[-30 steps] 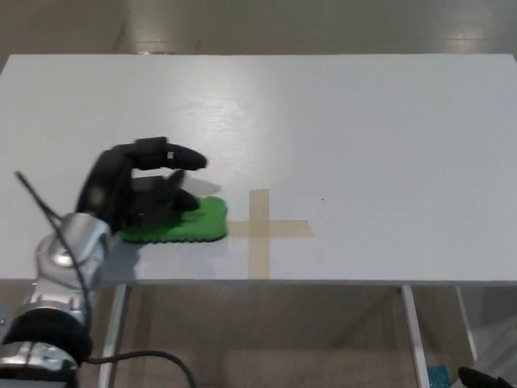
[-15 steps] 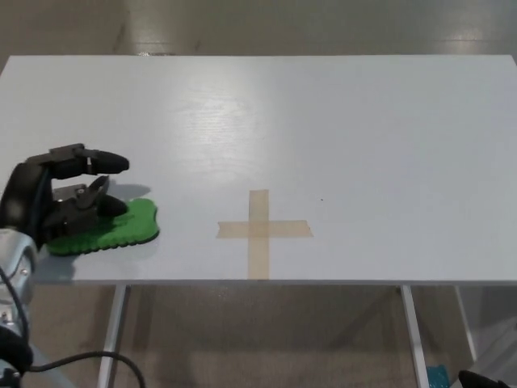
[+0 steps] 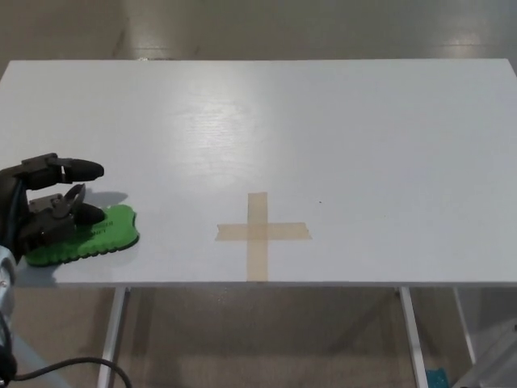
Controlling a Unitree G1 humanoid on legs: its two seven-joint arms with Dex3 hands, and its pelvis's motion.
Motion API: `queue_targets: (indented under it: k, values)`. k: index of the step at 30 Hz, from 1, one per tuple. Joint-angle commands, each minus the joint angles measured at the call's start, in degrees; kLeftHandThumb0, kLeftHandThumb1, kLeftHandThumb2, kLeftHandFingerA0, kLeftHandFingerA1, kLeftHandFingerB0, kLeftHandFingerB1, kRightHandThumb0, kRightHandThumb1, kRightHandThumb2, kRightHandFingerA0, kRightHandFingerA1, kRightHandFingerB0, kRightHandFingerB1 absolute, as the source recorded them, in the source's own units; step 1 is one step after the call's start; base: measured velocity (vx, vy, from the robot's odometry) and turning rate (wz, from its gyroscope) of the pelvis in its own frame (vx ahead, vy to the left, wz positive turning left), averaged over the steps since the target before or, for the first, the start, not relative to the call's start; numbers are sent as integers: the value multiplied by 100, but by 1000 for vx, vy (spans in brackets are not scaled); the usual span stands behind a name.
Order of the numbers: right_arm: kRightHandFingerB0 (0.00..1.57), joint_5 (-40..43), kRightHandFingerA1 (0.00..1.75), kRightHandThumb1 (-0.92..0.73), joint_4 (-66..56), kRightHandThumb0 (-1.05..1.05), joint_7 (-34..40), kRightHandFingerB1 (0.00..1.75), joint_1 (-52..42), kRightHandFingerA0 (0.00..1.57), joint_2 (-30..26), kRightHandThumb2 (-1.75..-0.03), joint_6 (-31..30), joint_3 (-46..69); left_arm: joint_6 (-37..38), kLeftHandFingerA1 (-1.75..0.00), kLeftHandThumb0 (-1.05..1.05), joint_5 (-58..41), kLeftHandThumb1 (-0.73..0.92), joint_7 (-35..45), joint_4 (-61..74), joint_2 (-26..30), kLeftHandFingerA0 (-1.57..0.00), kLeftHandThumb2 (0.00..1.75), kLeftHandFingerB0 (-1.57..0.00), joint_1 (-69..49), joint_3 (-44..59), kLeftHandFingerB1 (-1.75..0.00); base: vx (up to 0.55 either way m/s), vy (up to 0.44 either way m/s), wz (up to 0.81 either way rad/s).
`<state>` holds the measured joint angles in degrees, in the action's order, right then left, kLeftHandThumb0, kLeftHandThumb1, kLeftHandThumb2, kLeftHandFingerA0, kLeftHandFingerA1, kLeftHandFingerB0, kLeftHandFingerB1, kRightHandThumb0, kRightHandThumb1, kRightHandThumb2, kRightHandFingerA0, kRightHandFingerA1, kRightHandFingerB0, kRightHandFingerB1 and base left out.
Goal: Use the left hand to press on the green eraser and wipe the desk from center to the left and then back to center.
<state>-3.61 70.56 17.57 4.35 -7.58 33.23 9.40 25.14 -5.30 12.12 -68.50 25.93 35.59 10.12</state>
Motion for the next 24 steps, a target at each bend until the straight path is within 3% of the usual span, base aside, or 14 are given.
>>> queue_targets:
  k: [1,24]
  values:
    - [69,94,53,-77,4,-39,-83,45,-74,63,42,-63,25,55,-385,-74,-13,173,81,34,-265,-97,-100,64,-91,-370,-100,-66,0,0,0]
    - [68,12,53,-75,-44,-39,-21,44,-8,60,-30,-63,-26,-13,-163,-74,-17,322,81,-98,148,-1038,-104,65,-95,-125,-658,-64,0,0,0]
